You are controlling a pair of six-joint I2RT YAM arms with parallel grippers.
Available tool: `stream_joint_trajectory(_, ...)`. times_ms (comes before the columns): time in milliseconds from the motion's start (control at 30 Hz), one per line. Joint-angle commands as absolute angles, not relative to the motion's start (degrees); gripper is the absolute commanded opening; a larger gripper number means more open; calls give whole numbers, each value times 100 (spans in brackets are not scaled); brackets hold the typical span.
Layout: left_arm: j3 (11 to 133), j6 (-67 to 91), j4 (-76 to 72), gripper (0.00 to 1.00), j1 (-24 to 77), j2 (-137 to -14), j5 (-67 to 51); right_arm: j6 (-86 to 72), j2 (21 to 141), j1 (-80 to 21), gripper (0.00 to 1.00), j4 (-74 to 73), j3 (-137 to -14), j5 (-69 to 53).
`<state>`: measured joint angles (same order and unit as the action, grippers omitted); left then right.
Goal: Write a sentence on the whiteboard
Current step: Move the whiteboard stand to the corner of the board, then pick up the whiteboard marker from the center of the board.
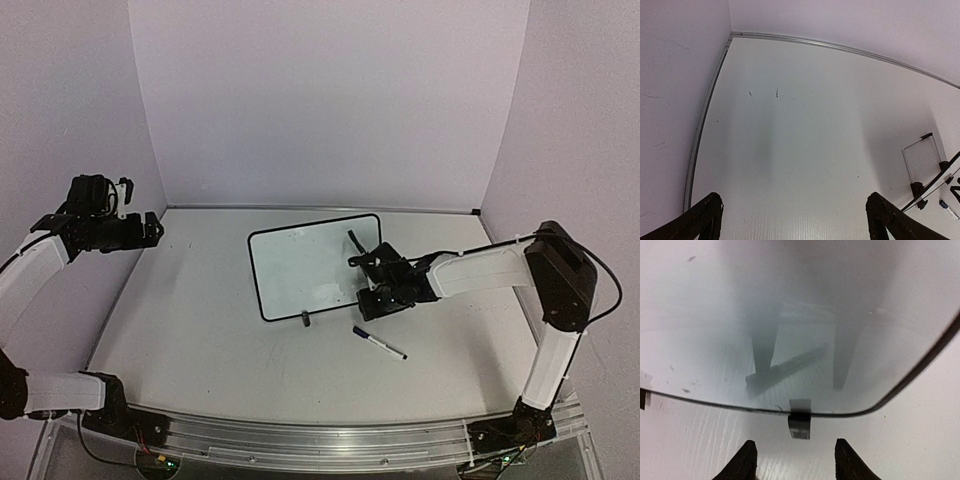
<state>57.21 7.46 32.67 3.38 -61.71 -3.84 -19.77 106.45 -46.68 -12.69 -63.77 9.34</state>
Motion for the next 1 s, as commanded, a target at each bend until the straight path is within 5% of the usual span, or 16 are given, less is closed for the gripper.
stream_joint_trajectory(0, 5637, 686, 3010, 99, 325, -6166, -684, -1836, 9834, -4719, 53, -1311, -5942, 492)
stream_joint_trajectory(267, 5586, 896, 2802, 99, 398, -6299, -1811, -1437, 9183, -4817, 38, -2243, -5341, -226)
stream_joint_trajectory(600, 5194, 1646, 2626, 99, 1451, -6133, -1827, -1400, 9223, -4921, 34, -2742, -5090, -151)
stream_joint_trajectory(967, 4938, 1854, 2674, 99, 1526, -6012, -2154, -1239, 9695, -4949, 25, -2652, -5307, -210)
